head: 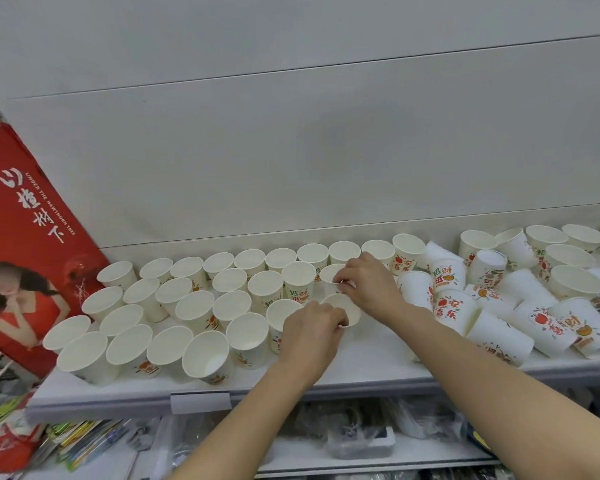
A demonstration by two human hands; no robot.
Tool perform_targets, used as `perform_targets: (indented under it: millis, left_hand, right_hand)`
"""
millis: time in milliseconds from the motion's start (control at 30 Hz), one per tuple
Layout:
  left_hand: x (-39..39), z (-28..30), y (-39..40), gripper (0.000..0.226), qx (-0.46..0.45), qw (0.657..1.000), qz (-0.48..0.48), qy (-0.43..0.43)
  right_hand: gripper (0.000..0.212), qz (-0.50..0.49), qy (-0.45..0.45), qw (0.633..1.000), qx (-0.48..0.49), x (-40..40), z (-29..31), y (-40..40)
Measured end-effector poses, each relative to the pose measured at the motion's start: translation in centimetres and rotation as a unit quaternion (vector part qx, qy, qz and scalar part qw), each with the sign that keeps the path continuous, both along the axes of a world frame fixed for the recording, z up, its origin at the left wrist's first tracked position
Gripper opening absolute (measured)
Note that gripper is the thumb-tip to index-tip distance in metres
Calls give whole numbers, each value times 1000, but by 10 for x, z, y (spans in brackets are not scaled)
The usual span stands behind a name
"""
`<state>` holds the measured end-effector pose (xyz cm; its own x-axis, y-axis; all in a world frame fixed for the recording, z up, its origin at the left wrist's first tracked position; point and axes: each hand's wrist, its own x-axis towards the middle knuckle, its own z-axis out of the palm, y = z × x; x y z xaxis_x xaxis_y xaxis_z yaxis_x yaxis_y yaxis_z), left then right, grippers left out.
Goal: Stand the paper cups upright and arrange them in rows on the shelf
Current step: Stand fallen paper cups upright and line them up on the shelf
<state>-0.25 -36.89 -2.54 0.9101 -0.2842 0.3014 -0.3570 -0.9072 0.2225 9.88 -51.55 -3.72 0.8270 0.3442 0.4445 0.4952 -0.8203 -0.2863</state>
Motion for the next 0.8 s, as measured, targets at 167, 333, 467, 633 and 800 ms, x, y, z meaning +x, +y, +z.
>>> perform_targets:
  millis: [167,333,467,633,800]
  left_hand:
    - [-7,-7,35,43,65,995,47,-62]
    - [6,1,43,30,184,975,120,-28]
    - [17,3,37,17,138,979,147,-18]
    - [26,15,30,29,43,989,142,24]
    - [71,53,-23,26,-33,996,77,17]
  right_hand:
    - [15,-2,-38,999,20,-1,-8,-4]
    - [22,-15,-69,997,35,-11,-7,-17]
    - [16,-40,-90,995,15,-20,-7,-52]
    - [18,-119,-89,988,30,-25,-4,-104]
    - [27,-164,23,985,-46,-9,6,-131]
